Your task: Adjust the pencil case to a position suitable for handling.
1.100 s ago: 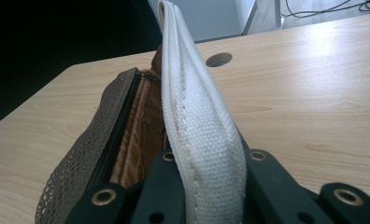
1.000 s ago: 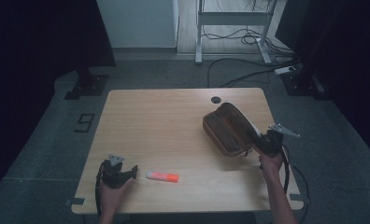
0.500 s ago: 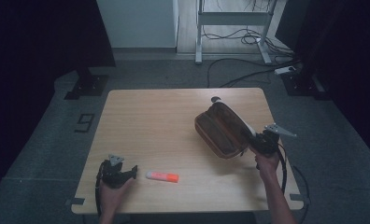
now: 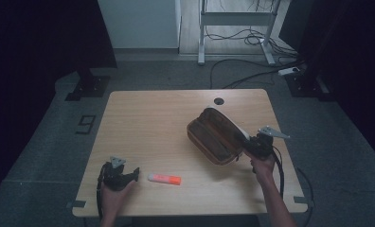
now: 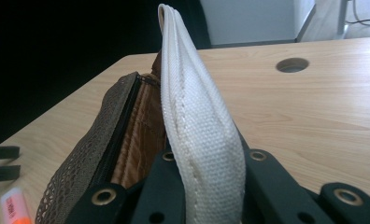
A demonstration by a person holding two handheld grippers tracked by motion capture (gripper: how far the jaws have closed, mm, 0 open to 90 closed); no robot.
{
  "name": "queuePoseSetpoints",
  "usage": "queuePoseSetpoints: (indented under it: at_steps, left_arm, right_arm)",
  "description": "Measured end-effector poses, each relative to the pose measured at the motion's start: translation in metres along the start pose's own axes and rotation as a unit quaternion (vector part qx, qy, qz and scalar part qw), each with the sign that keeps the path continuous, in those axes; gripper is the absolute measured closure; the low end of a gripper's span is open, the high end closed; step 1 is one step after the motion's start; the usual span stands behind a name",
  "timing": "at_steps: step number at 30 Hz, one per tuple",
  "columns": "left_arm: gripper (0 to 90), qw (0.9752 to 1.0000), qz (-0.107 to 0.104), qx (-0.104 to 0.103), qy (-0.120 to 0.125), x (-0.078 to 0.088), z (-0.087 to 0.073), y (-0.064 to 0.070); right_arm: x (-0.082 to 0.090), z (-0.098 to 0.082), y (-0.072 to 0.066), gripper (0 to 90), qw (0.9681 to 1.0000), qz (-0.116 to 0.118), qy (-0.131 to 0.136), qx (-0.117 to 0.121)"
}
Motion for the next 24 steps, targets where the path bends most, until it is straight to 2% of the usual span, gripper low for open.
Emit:
queuePoseSetpoints:
  at_steps: [5,13,14,24]
  left_arm:
    - [19.4,1.0,0.0,0.0,0.0,0.0,0.0,0.0]
    - [19.4,1.0,0.0,0.0,0.0,0.0,0.0,0.0]
    - [19.4,1.0,0.0,0.0,0.0,0.0,0.0,0.0]
    - [19.4,1.0,0.0,0.0,0.0,0.0,0.0,0.0]
  right_arm:
    - [-0.01,-0.005,-0.012,82.9,0.9997,0.021,-0.009,0.006]
    - [-0.017,-0.011,-0.023,82.9,0.9982,0.056,-0.017,0.012]
    - [-0.019,-0.012,-0.027,82.9,0.9978,0.06,-0.02,0.019]
    - [-0.031,-0.02,-0.038,82.8,0.9964,0.069,-0.033,0.037]
Point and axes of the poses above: each handheld gripper's, and its own axes: x roughly backward along the jaws, z roughly out of its top, y roughly to its right, the point moved 7 cm from there along -x, roughly forward along the jaws, and after that the axes turned 2 degrees about -x, right-handed, at the moved point
